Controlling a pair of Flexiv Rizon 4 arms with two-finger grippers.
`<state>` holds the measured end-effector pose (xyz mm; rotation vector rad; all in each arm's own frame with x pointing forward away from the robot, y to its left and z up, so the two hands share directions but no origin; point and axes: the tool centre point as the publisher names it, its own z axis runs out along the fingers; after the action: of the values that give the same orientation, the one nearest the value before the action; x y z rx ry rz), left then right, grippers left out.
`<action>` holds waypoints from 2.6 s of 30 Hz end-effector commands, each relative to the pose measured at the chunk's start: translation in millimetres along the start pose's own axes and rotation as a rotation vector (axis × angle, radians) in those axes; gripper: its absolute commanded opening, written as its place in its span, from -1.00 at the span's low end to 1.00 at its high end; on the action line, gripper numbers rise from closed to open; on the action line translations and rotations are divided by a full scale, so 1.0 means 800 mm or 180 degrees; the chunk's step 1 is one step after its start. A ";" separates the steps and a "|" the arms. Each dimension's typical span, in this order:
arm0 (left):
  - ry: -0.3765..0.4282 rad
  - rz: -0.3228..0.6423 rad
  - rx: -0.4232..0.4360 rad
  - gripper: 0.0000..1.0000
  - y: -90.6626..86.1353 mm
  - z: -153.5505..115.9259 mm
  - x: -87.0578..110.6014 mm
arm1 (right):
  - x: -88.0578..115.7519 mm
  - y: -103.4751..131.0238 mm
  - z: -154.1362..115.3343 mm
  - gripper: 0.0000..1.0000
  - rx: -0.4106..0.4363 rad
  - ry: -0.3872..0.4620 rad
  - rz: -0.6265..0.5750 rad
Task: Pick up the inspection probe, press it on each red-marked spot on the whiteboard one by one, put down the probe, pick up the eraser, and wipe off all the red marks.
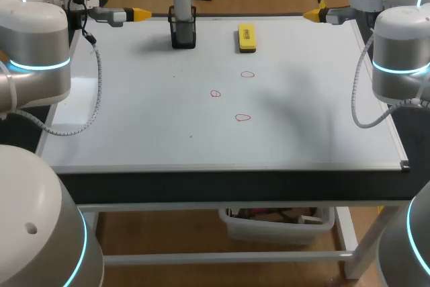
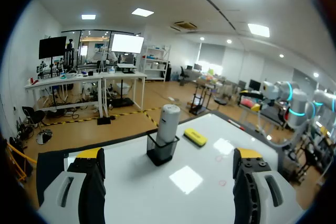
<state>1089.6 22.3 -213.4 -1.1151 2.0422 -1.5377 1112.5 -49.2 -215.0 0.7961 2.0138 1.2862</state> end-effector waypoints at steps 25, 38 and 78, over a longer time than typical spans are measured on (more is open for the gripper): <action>0.0920 0.0349 0.0164 1.00 0.013 0.049 -0.004 | 0.000 -0.001 0.000 1.00 -0.0004 0.0001 -0.0001; 0.2076 0.0759 0.0441 1.00 0.012 0.125 0.018 | 0.000 -0.001 0.000 1.00 -0.0004 0.0001 -0.0001; 0.2694 0.0675 0.0611 1.00 0.000 0.261 0.036 | 0.000 -0.001 0.000 1.00 -0.0004 0.0001 -0.0001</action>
<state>1207.0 -133.6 -276.9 -0.2727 2.2448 -2.1762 1112.5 -49.2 -215.0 0.7961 2.0138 1.2862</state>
